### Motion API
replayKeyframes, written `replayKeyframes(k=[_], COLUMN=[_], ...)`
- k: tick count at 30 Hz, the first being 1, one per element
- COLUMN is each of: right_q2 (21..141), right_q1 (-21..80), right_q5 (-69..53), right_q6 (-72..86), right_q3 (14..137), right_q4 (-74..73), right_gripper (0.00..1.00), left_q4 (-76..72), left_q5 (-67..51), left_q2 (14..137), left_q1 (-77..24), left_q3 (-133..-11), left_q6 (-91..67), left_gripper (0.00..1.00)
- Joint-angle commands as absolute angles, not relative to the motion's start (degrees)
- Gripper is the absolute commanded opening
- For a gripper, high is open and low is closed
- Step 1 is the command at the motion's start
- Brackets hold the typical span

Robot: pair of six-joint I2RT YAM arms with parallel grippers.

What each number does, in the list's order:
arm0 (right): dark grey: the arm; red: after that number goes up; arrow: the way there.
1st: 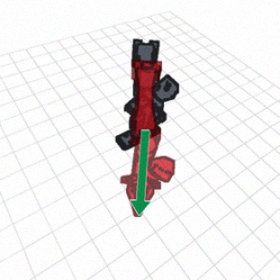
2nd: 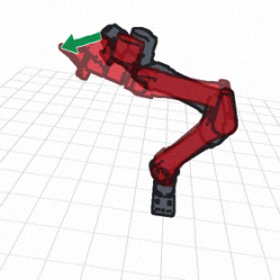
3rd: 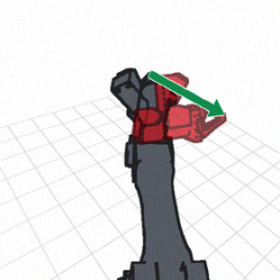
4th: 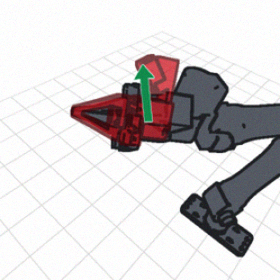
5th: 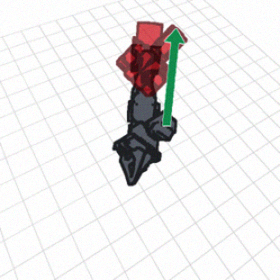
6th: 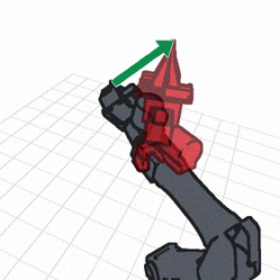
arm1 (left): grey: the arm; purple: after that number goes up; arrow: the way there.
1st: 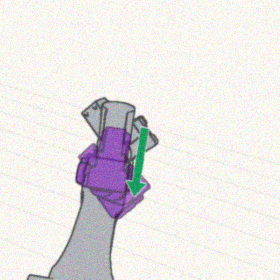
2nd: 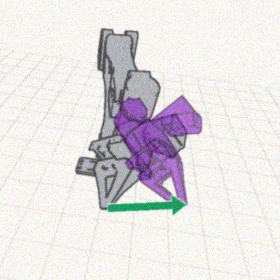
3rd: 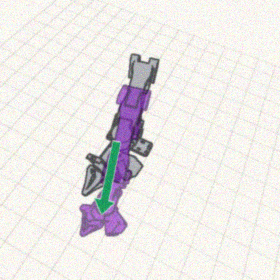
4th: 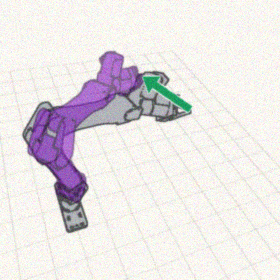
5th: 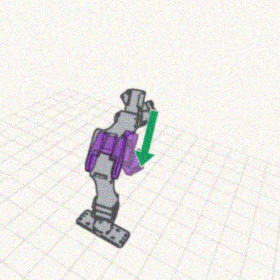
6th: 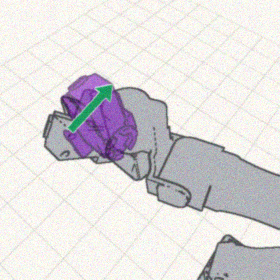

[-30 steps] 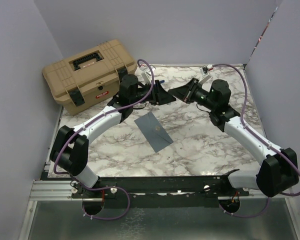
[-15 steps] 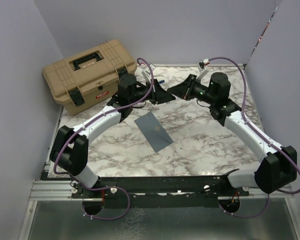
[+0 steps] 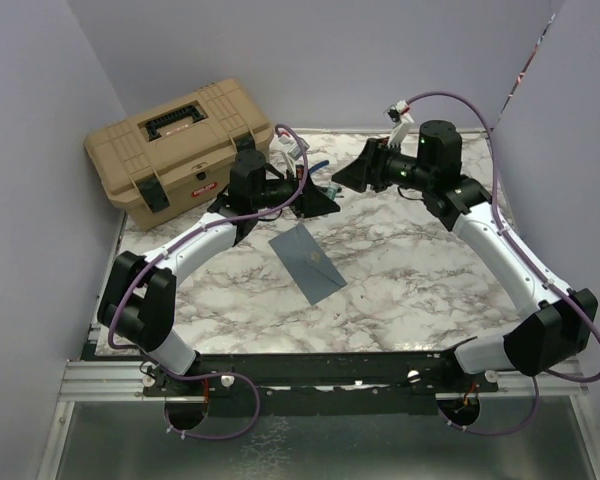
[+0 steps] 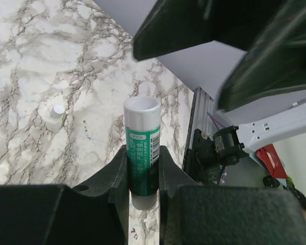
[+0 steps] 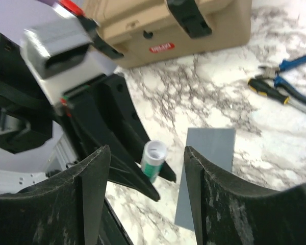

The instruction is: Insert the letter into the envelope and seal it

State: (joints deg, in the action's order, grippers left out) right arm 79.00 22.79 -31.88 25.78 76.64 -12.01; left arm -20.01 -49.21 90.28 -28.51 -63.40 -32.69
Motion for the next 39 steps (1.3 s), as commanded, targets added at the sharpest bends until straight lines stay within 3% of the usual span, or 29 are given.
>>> replayKeyframes(k=[1,3,10,16,17,30,33,39], right_q2=[81.5,82.5,85.1,85.7,86.0,90.4,89.3,82.7], right_q1=[22.8,22.8,22.9,22.8,22.8,22.9,22.9,22.5], right_q5=[-35.8,-36.3,-41.2,-40.9,-39.5,-19.8,-24.0,-50.8], right_q6=[22.3,23.2,25.6,29.2,30.7,46.0,38.2,15.2], right_q3=[77.6,78.4,79.7,79.4,79.6,87.5,86.1,78.0], right_q4=[-17.8,-18.1,-18.6,-18.4,-18.6,-32.5,-26.3,-8.7], right_gripper=[0.64,0.63,0.38,0.02,0.00,0.00,0.00,0.00], left_q4=[-19.8,-19.8,-19.8,-19.8,-19.7,-17.9,-17.7,-18.0], left_q5=[-54.5,-55.2,-53.9,-51.6,-50.9,-43.2,-46.6,-57.4], left_q2=[88.5,88.7,88.5,88.1,88.2,89.6,90.1,88.8], left_q1=[-28.3,-28.3,-28.3,-28.2,-28.2,-27.6,-27.6,-27.6], left_q3=[-64.1,-64.2,-64.9,-64.9,-64.8,-65.9,-66.9,-67.6], left_q6=[-30.0,-30.1,-30.1,-29.3,-28.9,-24.6,-26.3,-29.5], left_gripper=[0.00,0.00,0.00,0.00,0.00,0.00,0.00,0.00])
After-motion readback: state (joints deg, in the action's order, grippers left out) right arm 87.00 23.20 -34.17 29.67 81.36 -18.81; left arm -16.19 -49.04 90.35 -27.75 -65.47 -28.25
